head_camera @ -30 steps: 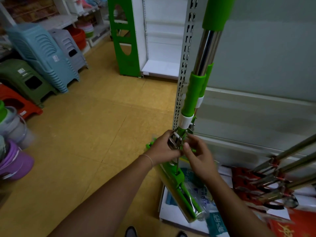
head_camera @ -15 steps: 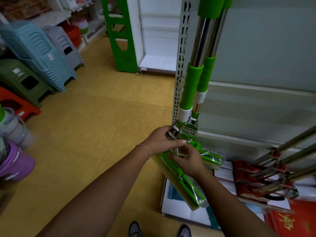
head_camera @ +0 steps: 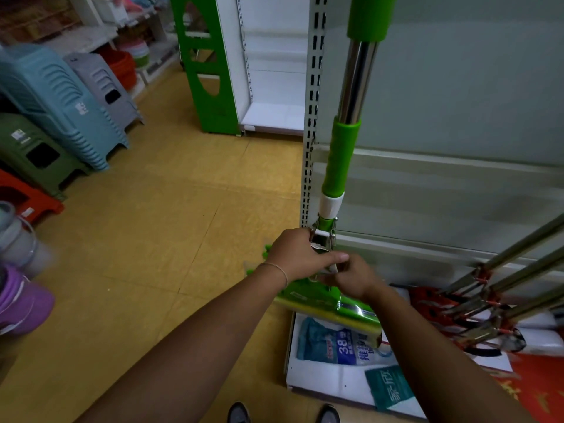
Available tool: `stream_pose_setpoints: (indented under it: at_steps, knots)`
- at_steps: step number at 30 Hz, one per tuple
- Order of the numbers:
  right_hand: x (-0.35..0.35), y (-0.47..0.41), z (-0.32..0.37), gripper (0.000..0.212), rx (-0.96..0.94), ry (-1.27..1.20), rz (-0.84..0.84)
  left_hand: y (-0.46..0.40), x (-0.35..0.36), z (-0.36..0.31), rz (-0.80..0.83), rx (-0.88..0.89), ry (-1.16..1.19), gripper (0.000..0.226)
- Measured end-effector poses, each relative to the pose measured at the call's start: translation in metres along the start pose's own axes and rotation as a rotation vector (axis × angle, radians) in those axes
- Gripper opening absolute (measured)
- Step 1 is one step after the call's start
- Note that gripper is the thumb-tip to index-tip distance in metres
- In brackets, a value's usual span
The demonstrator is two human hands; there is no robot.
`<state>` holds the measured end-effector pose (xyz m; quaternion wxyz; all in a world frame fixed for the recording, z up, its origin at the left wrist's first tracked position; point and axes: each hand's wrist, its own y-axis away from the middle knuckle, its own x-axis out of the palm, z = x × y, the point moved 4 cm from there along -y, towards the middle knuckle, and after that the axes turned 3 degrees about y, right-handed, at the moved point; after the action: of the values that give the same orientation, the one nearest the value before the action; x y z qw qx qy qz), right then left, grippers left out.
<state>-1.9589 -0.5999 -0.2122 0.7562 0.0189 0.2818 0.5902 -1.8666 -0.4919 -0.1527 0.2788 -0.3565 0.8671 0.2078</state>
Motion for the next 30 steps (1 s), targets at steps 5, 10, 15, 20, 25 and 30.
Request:
stream_pose_setpoints:
  at_steps: [5, 10, 15, 20, 25, 30]
  knots:
    - [-0.015, -0.014, 0.000, 0.018, 0.014, 0.134, 0.031, -0.004, 0.004, -0.011, -0.037, -0.013, -0.182, 0.056]
    - [-0.004, -0.018, 0.001, 0.028, 0.010, 0.118, 0.014, -0.011, 0.001, -0.008, 0.005, -0.021, -0.082, 0.053]
    - [0.008, -0.022, -0.002, 0.072, 0.003, 0.148, -0.080, -0.017, -0.012, -0.021, -0.036, 0.098, 0.091, 0.079]
    - [0.006, -0.021, 0.008, 0.073, -0.034, 0.042, -0.245, -0.018, -0.026, -0.055, -0.170, 0.338, 0.187, 0.023]
    - [-0.003, -0.015, 0.030, 0.062, -0.168, 0.064, -0.532, -0.026, -0.027, -0.064, -0.225, 0.364, 0.112, 0.023]
    - [-0.007, -0.017, 0.041, 0.062, -0.170, 0.146, -0.640, -0.030, -0.022, -0.067, -0.262, 0.324, 0.052, 0.031]
